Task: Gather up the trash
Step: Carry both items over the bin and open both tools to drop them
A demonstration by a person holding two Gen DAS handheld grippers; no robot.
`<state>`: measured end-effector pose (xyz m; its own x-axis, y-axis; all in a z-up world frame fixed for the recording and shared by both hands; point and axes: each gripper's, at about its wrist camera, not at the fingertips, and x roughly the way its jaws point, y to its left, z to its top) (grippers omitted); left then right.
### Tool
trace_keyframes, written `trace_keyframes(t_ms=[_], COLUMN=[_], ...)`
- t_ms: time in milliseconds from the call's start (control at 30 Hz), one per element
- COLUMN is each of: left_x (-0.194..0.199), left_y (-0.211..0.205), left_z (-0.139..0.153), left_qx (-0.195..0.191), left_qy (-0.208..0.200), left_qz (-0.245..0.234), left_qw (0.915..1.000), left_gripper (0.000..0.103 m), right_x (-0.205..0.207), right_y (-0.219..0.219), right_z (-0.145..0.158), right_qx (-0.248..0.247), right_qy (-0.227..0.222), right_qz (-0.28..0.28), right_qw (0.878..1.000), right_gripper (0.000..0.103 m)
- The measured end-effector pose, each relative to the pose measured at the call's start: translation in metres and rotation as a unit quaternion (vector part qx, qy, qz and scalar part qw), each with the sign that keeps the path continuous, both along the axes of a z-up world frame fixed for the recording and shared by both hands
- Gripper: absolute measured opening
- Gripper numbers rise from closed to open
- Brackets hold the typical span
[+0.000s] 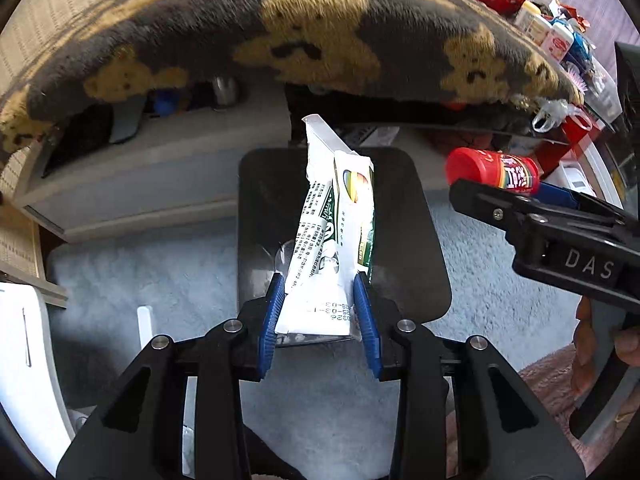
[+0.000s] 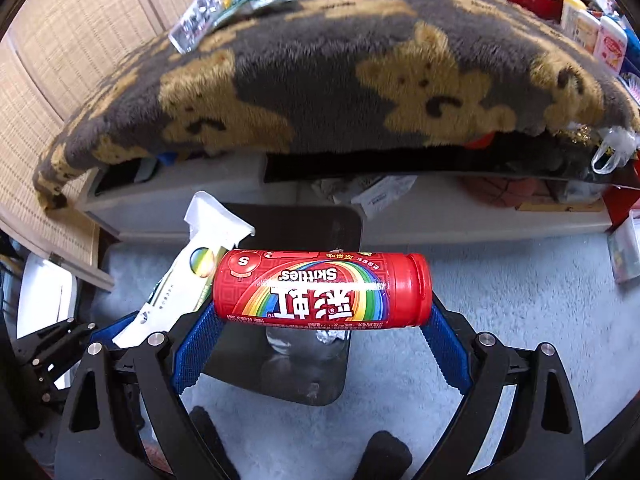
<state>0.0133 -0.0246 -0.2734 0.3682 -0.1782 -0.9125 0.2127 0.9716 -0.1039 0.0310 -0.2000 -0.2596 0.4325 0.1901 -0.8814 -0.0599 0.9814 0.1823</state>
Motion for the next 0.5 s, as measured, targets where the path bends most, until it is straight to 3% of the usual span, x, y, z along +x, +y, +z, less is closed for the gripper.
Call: trace_keyframes(t_ms=[167, 300, 500], left_x=[0.003, 0.006, 0.007], left_y=[0.0, 0.001, 0.005], left_z=[-0.01, -0.01, -0.007], left_qx=[-0.007, -0.008, -0.004], left_qy=[0.016, 0.018, 0.015], left_qz=[-0.001, -0.001, 0.009], left_qw=[0.9998, 0.9998, 0.9998], left_gripper=[0.034, 0.043, 0.045], right_x=[0.003, 0.005, 0.009], right_y=[0.007, 0.01, 0.012], right_z=[-0.005, -0.004, -0.005], right_qx=[0.003, 0.011, 0.005], right_qy=[0.007, 0.005, 0.006], right_qz=[0.007, 0.01, 0.015], right_qw=[1.0, 1.0, 1.0], right_gripper=[0.093, 0.093, 0.093])
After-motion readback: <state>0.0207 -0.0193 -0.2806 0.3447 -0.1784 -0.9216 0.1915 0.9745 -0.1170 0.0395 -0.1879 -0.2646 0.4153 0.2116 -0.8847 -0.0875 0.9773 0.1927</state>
